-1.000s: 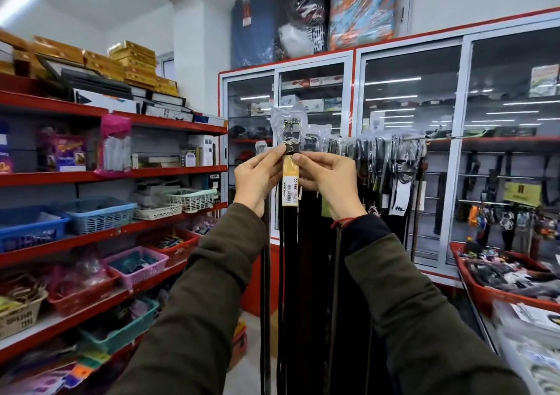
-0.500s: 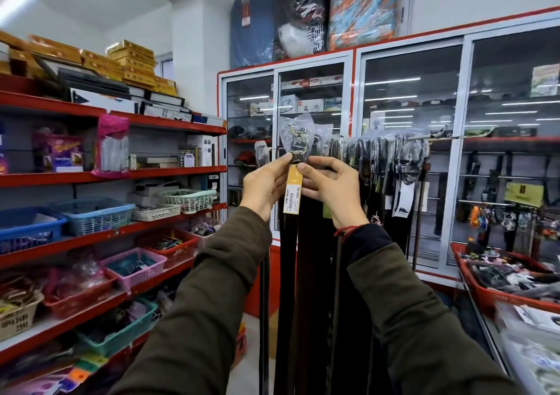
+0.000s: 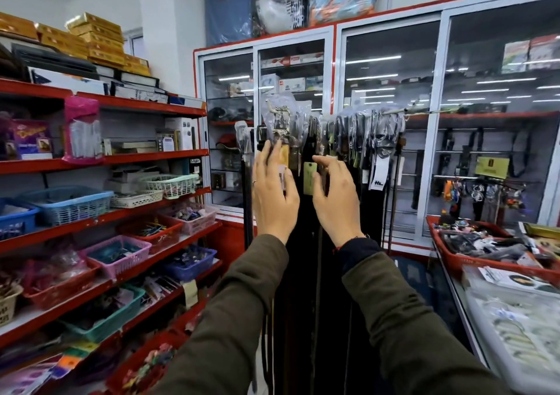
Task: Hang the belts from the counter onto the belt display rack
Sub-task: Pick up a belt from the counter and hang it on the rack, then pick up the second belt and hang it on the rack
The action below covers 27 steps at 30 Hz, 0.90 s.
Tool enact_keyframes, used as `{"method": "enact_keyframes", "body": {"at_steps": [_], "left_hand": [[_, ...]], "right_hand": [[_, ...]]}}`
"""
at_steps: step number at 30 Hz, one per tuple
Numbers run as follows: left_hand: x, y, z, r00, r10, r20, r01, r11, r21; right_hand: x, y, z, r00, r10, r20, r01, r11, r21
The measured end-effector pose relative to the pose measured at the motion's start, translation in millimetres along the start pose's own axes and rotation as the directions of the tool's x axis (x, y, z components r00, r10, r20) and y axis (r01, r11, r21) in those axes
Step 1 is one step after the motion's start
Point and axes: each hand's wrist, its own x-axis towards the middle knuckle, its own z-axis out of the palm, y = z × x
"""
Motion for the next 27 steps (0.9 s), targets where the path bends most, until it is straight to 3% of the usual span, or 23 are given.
{"method": "enact_keyframes", "body": {"at_steps": [4,10,20,27], "left_hand": [[-44.8,4.4,9.8,0.984,0.119,0.132,-0.142,0.973,0.184],[-103.7,11.8,29.7,0.961,0.11,0.255,-0.166,0.963,0.213],[-207.2,59.3,72.0,0.906,0.072,0.418,-0.106,0.993,0.059],[-294.3,110.4,101.4,0.808,0.139,0.572,-0.097,0.99,-0.104]], "right_hand": [[-34.6,21.9,-18.1,0.998,-0.053,-0.017,0.046,0.96,-0.277],[-94.8,48.1,-58.8,0.999,0.022,0.041,0.001,0.869,-0.495],[-187.8,78.6,-157.5,0.973,0.23,0.029,-0.143,0.697,-0.703],[-261.3,84.3,-246.4,0.923,0.384,-0.025,-0.233,0.506,-0.831]]}}
